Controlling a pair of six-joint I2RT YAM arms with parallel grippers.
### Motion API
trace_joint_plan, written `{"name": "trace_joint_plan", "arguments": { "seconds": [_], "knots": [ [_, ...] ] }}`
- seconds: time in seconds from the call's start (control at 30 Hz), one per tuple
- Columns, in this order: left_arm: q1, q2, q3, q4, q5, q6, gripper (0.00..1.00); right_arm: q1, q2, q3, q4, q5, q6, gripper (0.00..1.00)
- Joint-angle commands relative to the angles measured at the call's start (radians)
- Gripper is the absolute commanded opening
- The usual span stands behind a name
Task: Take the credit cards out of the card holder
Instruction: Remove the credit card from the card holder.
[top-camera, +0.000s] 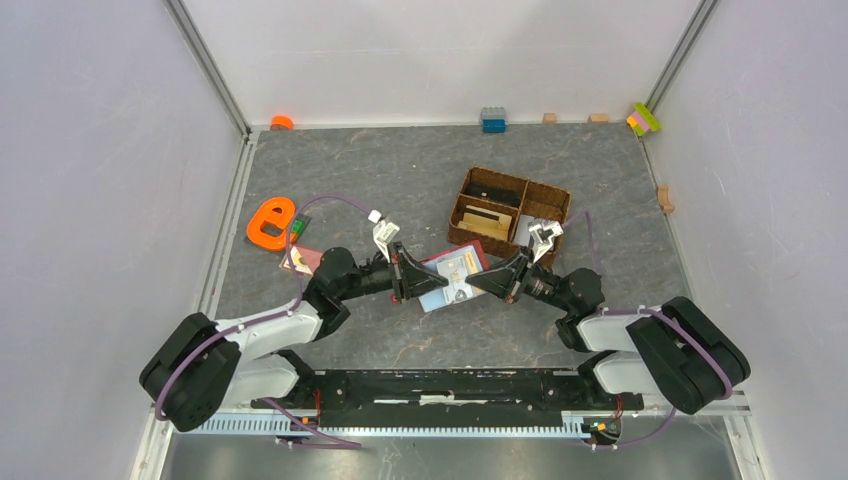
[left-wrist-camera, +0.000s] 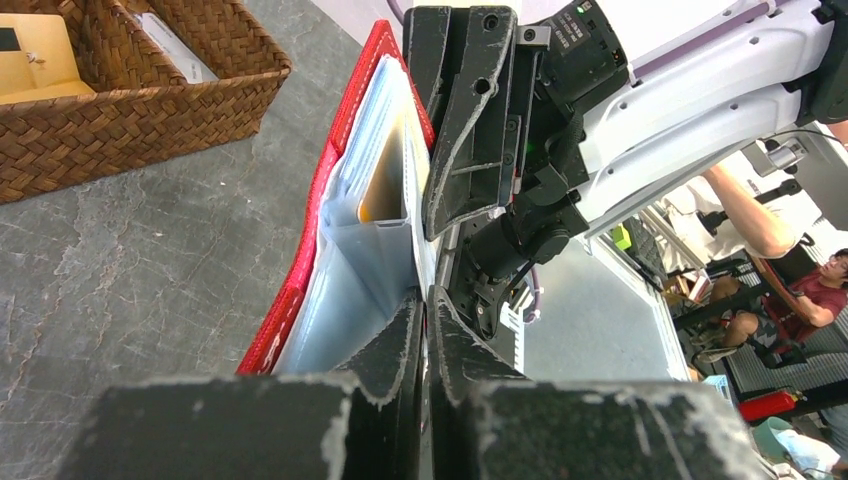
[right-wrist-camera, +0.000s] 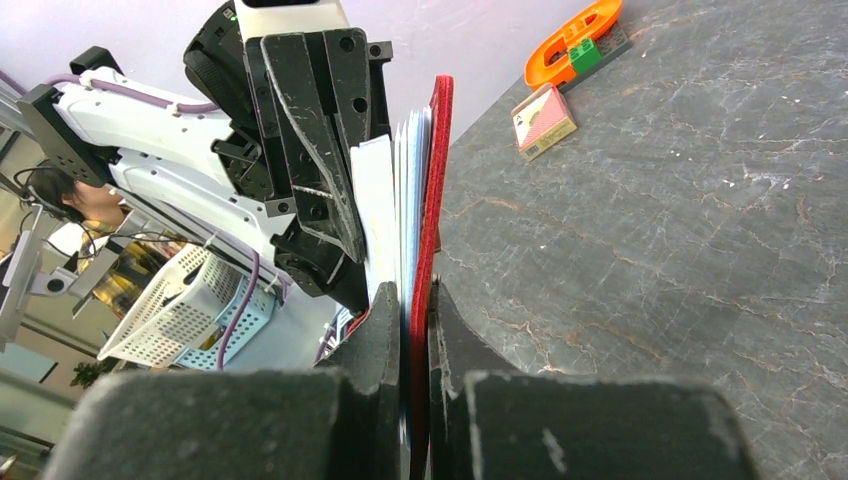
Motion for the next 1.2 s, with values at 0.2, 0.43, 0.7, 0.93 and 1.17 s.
{"name": "trace_joint_plan", "arguments": {
  "seconds": [0.2, 0.43, 0.7, 0.93, 1.17],
  "knots": [
    [0.004, -0.041, -0.008, 0.067, 0.001, -0.016, 0.02, -0.027, 0.029, 0.009, 0.131, -0.012, 0.053, 0.02],
    [0.006, -0.065, 0.002, -0.038, -0.068, 0.021, 0.02, -0.076, 0.03, -0.028, 0.195, 0.0, 0.1, 0.0],
    [0.008, -0.081, 0.007, -0.11, -0.129, 0.042, 0.02, -0.124, 0.004, -0.067, 0.199, 0.03, 0.106, 0.0],
    [0.016, -0.193, -0.025, -0.23, -0.298, 0.077, 0.02, -0.17, -0.096, -0.088, -0.028, 0.097, 0.004, 0.0],
    [0.016, -0.231, -0.045, -0.254, -0.384, 0.066, 0.02, -0.171, -0.182, -0.044, -0.331, 0.162, -0.12, 0.0]
  ]
}}
